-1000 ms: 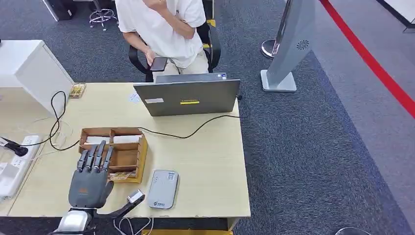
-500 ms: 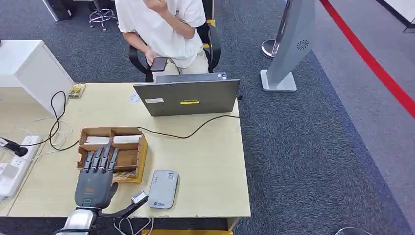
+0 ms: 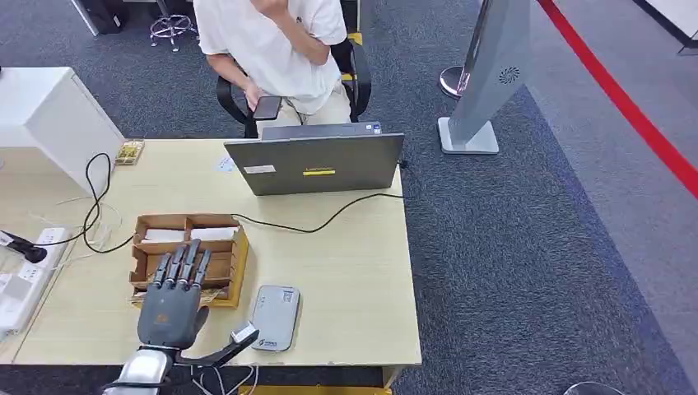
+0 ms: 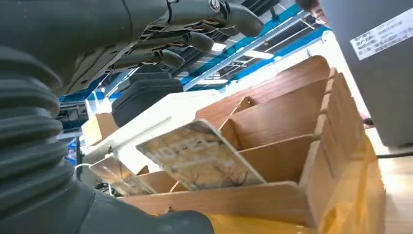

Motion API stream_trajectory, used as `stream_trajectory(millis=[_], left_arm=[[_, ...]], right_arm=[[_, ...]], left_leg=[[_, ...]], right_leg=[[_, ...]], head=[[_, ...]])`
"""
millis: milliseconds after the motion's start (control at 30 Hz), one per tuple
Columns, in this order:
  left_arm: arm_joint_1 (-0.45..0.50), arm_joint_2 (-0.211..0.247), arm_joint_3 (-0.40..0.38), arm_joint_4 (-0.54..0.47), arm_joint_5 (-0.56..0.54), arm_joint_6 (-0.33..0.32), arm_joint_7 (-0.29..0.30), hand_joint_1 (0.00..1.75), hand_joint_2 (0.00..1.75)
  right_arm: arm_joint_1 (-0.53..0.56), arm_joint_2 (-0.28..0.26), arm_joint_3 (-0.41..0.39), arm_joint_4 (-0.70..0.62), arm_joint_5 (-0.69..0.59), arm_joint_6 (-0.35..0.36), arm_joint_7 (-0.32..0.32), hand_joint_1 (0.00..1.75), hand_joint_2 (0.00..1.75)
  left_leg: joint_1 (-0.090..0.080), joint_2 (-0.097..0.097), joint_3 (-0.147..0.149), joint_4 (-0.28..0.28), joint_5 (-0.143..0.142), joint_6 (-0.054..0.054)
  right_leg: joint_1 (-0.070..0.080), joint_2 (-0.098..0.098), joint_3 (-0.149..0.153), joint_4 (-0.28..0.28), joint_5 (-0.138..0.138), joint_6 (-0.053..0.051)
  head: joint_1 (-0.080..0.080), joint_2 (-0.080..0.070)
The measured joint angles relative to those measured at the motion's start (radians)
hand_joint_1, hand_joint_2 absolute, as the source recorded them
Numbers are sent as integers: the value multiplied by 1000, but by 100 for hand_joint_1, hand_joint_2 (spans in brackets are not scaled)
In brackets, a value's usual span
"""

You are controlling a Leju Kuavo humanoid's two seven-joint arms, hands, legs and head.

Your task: Pass the card to the sensor for recognition and then transmit it.

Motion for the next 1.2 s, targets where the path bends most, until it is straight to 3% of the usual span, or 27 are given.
stream_trajectory(millis=[433, 467, 1200], left_arm=[[0, -5, -18, 0, 0, 0, -3, 0, 175], [0, -5, -21, 0, 0, 0, -3, 175, 175], [5, -34, -24, 0, 0, -18, -82, 175, 175]], right_arm=[[0, 2, 0, 0, 0, 0, -2, 0, 175], [0, 2, 0, 0, 0, 0, -2, 0, 175], [0, 2, 0, 0, 12, -2, 8, 0, 175]], left_leg=[[0, 0, 0, 0, 0, 0], [0, 0, 0, 0, 0, 0], [0, 0, 0, 0, 0, 0]], right_leg=[[0, 0, 0, 0, 0, 0], [0, 0, 0, 0, 0, 0], [0, 0, 0, 0, 0, 0]], head=[[0, 0], [0, 0], [0, 0]])
